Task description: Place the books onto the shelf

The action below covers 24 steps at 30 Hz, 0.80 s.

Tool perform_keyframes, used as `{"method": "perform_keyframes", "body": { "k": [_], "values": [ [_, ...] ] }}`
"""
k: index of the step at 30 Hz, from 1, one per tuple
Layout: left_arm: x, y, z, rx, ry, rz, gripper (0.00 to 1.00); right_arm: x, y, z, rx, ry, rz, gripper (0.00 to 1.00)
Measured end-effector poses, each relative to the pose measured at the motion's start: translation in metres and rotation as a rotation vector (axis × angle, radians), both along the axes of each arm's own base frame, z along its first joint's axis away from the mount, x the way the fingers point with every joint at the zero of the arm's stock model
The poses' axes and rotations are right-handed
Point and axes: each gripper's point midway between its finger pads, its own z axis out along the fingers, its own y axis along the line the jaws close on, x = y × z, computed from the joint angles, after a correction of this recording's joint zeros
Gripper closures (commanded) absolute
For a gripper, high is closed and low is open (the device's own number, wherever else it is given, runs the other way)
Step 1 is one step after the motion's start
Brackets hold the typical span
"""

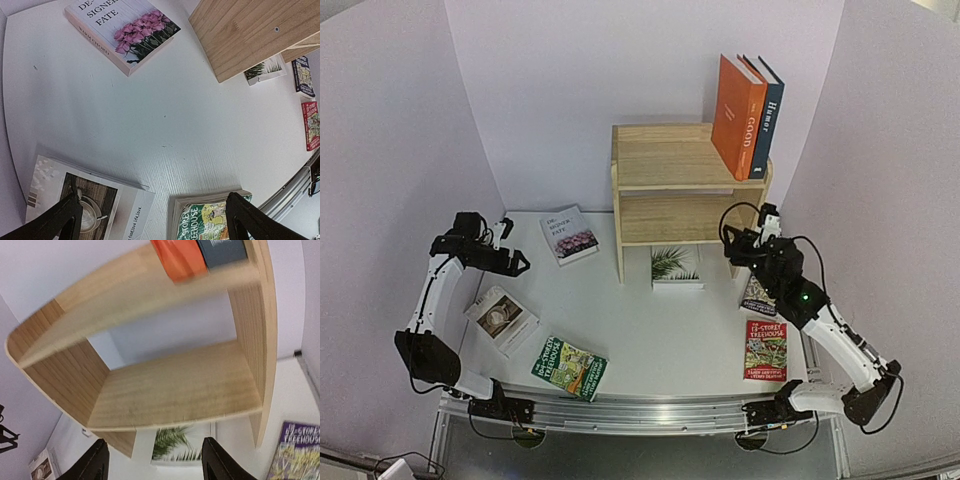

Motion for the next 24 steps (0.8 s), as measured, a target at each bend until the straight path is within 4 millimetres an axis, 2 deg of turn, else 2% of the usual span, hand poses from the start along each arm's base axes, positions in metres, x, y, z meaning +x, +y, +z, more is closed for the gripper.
{"method": "perform_keyframes", "body": {
  "k": [1,5,9,11,13,18,24],
  "values": [
    [0.000,-0.001,0.000,-0.004,0.001,-0.002,0.00,-0.001,0.001,-0.021,0.018,0.056,-0.002,0.39],
    [0.000,-0.003,-0.001,-0.014,0.006,-0.008,0.00,-0.002,0.016,-0.126,0.125,0.334,-0.007,0.39],
    [0.001,-0.003,-0.004,-0.016,0.015,-0.008,0.00,-0.011,0.023,-0.224,0.236,0.563,-0.059,0.38],
    [0.001,-0.003,-0.004,-0.016,0.016,-0.008,0.00,-0.015,0.021,-0.259,0.303,0.647,-0.095,0.37],
    [0.001,-0.003,-0.004,-0.017,0.016,-0.009,0.00,-0.010,0.018,-0.278,0.386,0.690,-0.127,0.37],
    [0.001,-0.004,-0.003,-0.022,0.016,-0.012,0.00,0.028,0.015,-0.315,0.596,0.748,-0.168,0.40],
    [0.000,-0.004,-0.001,-0.021,0.009,-0.013,0.00,0.057,0.011,-0.351,0.716,0.739,-0.186,0.45]
  ]
}}
